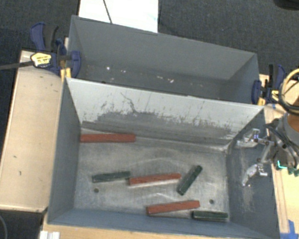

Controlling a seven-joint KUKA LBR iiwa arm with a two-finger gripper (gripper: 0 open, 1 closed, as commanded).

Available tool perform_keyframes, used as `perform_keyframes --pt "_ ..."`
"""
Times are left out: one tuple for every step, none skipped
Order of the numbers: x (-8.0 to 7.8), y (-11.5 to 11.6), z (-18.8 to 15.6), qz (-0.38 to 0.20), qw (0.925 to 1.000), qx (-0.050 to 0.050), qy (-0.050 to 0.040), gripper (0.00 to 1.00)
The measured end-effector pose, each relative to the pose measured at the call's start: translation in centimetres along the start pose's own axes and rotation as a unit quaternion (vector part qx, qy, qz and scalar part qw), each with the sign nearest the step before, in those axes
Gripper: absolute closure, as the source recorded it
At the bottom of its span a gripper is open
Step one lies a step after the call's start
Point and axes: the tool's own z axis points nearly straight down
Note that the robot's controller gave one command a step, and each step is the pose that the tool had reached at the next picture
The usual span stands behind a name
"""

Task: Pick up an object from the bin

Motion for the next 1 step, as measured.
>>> perform_keyframes --pt "-0.18 0.04 -0.41 -0.002 1.0000 0.001 -0.0038 0.00"
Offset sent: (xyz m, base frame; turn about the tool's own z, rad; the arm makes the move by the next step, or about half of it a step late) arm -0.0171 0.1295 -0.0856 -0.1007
